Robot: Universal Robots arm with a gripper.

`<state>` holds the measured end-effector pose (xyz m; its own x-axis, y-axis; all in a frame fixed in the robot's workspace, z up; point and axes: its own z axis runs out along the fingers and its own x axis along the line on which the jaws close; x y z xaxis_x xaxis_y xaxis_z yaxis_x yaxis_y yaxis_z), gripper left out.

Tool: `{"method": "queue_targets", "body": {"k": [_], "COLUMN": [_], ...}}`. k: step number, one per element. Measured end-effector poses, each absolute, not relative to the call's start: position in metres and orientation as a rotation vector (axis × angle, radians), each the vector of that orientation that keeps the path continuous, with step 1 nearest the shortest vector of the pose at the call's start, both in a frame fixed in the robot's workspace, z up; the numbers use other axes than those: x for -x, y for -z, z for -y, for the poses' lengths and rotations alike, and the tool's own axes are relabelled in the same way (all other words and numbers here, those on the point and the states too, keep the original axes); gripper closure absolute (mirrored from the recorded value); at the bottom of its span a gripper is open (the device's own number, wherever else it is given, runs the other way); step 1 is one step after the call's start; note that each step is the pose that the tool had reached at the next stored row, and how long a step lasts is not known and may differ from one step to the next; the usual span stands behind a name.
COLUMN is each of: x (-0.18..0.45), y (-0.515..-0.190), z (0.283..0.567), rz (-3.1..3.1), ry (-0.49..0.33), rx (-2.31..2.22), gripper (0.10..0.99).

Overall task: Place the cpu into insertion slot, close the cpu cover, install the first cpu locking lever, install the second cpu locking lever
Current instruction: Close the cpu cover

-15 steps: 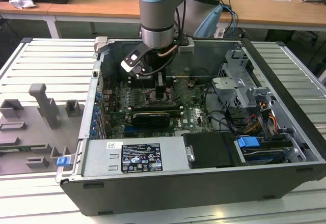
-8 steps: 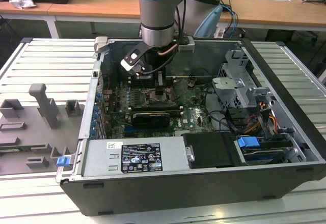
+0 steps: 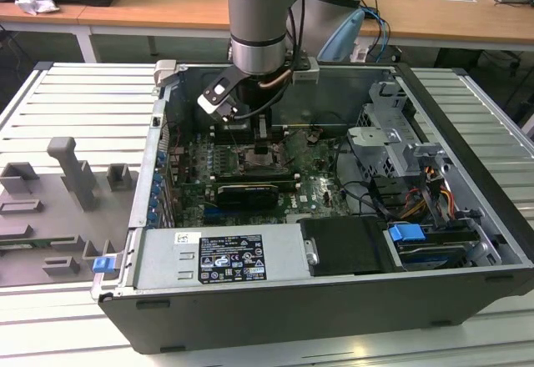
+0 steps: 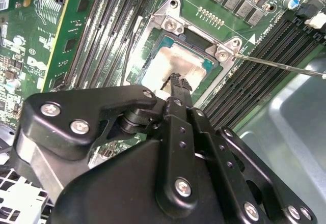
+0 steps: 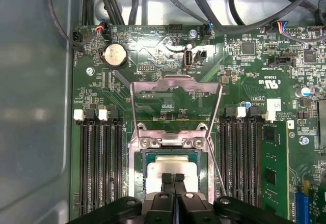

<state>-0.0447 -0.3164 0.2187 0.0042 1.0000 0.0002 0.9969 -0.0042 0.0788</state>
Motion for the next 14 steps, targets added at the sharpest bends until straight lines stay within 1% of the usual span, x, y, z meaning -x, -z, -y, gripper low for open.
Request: {"method": "queue_targets", "body": {"k": [9, 14], "x": [0.0381, 0.0380], "y": [-0.2196, -0.2288], "z": [0.3165, 0.3164], "rz": [-2.178, -2.178], "ry": [-0.083, -0.083], "rx": [-2.187, -2.187], "gripper": [0.980, 0.980]}}
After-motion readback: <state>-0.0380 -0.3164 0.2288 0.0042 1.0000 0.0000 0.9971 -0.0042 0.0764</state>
